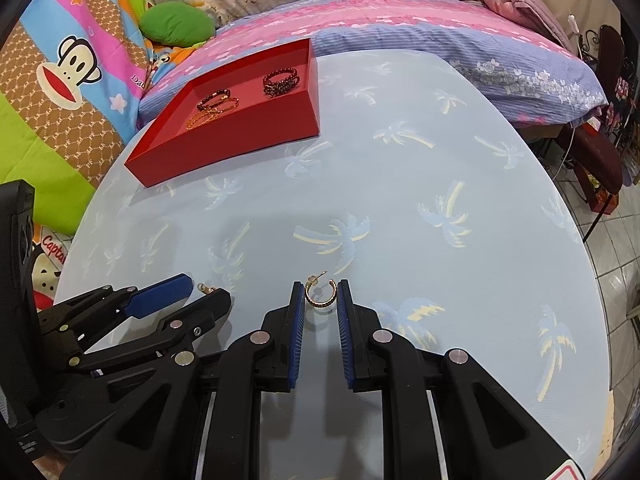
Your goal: Organize jewelry
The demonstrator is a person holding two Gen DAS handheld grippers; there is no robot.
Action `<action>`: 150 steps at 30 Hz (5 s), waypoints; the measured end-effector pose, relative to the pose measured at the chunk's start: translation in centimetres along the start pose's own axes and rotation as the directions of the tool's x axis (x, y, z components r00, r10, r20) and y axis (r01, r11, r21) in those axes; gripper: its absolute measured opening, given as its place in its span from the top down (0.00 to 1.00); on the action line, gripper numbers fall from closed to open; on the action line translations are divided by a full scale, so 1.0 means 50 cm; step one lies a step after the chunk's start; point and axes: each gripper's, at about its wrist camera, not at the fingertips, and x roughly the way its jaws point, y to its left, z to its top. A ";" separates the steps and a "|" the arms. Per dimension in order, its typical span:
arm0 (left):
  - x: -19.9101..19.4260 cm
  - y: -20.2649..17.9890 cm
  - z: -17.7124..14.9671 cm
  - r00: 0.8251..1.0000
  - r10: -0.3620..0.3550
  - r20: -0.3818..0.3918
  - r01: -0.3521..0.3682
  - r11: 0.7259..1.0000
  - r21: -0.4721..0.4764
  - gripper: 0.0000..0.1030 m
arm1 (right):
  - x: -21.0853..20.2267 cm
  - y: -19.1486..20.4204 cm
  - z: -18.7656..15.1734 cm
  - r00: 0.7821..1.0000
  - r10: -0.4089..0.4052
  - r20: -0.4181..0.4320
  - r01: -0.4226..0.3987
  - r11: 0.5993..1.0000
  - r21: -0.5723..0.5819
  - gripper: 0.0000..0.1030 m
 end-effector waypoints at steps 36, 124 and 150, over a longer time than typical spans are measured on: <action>-0.092 0.128 0.166 0.987 0.053 0.152 -0.041 0.996 -0.078 0.83 | -0.008 0.156 0.211 0.983 0.120 0.141 -0.096 0.981 -0.167 0.85; -0.022 0.204 0.252 0.956 0.246 0.160 -0.220 0.962 -0.162 0.58 | 0.103 0.179 0.294 0.988 -0.040 0.148 0.058 0.991 -0.119 0.66; -0.052 0.222 0.190 0.932 0.328 0.156 -0.290 0.930 -0.224 0.20 | 0.076 0.142 0.246 0.981 -0.113 0.155 0.125 0.990 -0.067 0.25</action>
